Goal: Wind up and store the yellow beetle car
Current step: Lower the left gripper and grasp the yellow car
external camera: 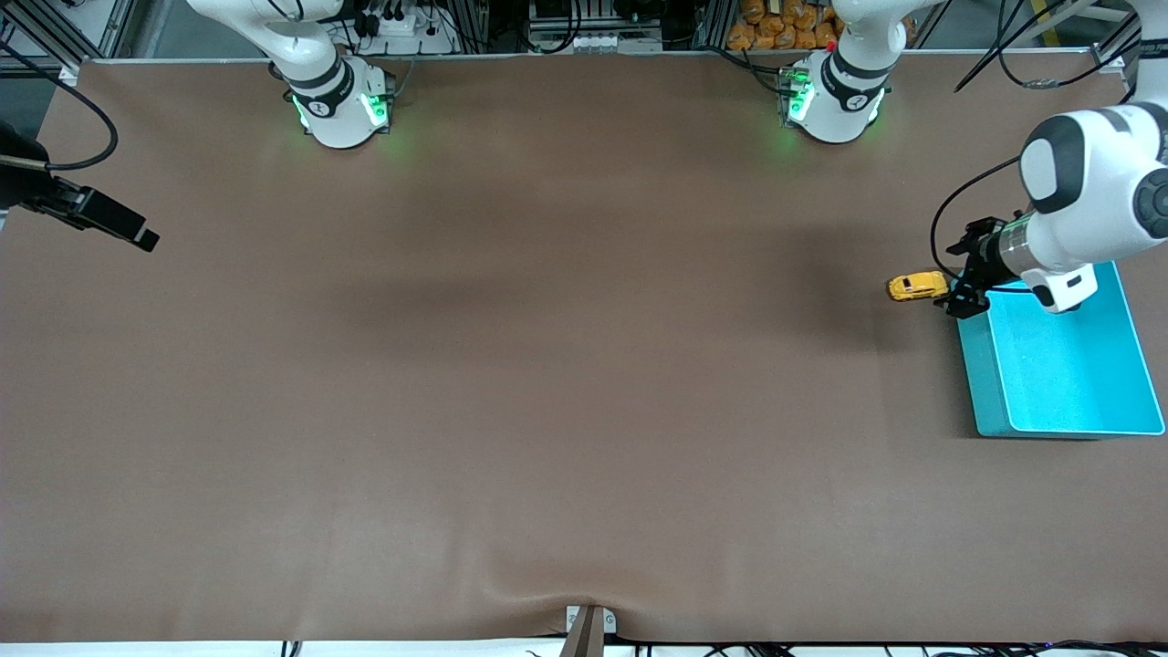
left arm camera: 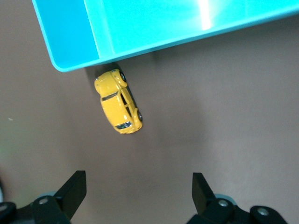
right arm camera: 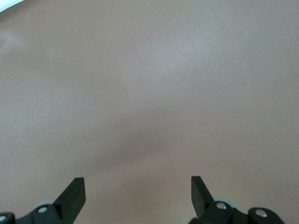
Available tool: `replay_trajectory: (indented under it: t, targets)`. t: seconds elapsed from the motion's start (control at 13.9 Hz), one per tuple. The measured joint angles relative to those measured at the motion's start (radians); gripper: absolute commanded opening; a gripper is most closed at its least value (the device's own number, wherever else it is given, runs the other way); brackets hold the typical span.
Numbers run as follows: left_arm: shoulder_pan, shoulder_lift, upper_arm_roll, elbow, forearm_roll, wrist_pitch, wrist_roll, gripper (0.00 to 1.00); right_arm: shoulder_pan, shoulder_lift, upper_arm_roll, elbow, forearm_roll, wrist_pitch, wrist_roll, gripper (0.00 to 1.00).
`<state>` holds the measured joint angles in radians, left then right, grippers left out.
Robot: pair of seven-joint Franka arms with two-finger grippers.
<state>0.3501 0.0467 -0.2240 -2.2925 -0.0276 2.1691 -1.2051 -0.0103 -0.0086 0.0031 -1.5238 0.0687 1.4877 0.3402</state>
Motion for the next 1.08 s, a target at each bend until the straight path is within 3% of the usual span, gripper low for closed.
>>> replay_trajectory:
  t: [0.58,1.08]
  targets:
    - [0.052,0.020,0.005,-0.147,0.000,0.229,-0.074,1.00,0.000,0.000,0.000,-0.004,0.000,0.000,0.000,1.00]
    - [0.092,0.141,0.007,-0.221,0.014,0.480,-0.071,1.00,0.000,0.000,0.000,-0.006,0.000,0.000,0.000,1.00]
